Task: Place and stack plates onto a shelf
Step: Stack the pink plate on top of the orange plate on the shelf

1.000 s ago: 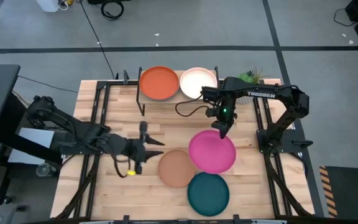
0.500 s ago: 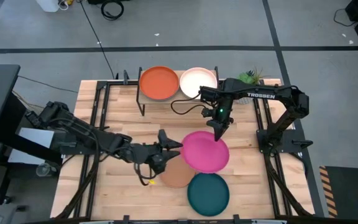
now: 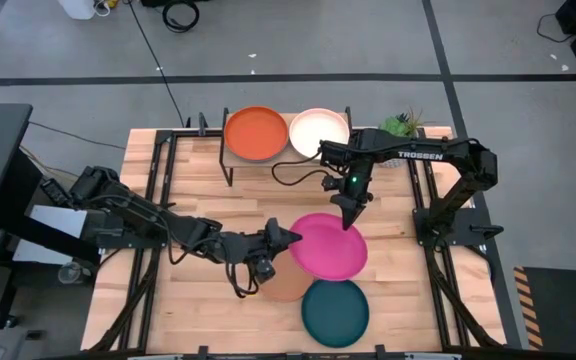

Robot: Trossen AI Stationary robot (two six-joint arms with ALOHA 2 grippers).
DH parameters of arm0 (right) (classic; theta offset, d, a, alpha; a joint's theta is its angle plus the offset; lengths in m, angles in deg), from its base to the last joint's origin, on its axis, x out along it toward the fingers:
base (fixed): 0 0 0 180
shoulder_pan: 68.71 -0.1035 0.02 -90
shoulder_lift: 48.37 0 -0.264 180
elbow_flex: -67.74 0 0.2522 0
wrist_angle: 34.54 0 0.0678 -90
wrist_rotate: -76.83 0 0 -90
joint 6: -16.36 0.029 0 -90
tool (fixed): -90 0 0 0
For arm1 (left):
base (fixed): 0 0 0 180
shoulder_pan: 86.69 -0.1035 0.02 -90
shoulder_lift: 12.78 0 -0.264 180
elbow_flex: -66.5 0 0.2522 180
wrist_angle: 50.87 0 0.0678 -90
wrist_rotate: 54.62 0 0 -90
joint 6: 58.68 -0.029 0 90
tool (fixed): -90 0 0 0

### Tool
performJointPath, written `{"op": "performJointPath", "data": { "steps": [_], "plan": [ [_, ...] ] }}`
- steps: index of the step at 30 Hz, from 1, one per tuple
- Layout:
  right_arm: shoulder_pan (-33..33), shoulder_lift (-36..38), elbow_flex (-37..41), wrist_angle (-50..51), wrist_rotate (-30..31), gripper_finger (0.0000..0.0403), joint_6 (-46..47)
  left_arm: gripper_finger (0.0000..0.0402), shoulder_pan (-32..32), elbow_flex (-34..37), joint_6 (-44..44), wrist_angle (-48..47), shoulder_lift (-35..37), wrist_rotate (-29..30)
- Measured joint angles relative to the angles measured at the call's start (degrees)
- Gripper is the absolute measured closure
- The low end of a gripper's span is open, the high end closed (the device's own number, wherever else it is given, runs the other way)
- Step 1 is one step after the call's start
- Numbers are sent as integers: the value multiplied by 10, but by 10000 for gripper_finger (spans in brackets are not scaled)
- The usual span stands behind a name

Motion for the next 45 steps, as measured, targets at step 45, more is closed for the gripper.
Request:
{"op": "performJointPath", "data": {
  "steps": [45],
  "plan": [
    [212,260,0,-168,111,234,155,331,-46,-1,5,-65,27,62]
  ]
}}
